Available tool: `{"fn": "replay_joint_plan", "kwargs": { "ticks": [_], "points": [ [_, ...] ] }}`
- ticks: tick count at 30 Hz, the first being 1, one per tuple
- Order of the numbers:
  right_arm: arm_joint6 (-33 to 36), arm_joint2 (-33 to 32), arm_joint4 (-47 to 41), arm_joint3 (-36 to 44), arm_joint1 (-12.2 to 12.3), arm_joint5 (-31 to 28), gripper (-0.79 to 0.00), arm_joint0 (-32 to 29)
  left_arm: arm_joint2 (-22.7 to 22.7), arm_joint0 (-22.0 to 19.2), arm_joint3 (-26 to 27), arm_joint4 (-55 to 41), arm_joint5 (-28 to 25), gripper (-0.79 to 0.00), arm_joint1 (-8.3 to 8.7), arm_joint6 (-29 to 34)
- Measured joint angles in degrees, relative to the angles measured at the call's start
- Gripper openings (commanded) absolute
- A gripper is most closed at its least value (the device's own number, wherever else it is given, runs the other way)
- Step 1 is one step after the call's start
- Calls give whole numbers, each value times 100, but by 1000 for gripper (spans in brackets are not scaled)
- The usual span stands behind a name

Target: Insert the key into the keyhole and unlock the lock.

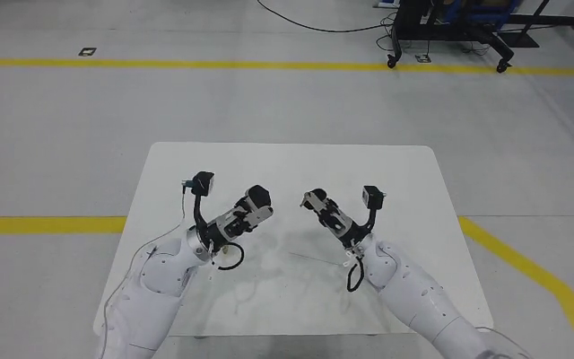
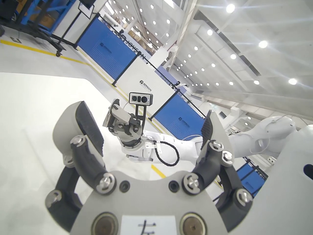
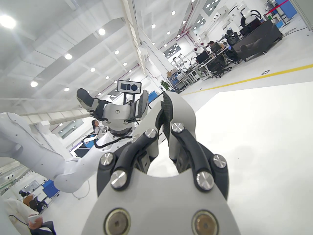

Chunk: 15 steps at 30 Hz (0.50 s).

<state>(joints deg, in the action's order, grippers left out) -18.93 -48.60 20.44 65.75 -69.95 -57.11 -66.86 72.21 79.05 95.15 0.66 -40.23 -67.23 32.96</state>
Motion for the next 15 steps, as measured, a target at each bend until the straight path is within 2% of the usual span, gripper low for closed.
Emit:
{"fn": "replay_joint_plan", "kwargs": {
  "ticks": [7,14,15],
  "points": [
    [11,56,-44,-28,-139,-90,-785,97,-117,-148,-263,763,-189,-58,15,93],
    [123,100,-64,-54,-260,-89,-785,214,-265,-183,-397,876,-163,-286,9,-44],
    [134,106,-74,-53,-273,-89,-785,218,-284,-193,-421,854,-155,-339,9,-45]
  ]
}}
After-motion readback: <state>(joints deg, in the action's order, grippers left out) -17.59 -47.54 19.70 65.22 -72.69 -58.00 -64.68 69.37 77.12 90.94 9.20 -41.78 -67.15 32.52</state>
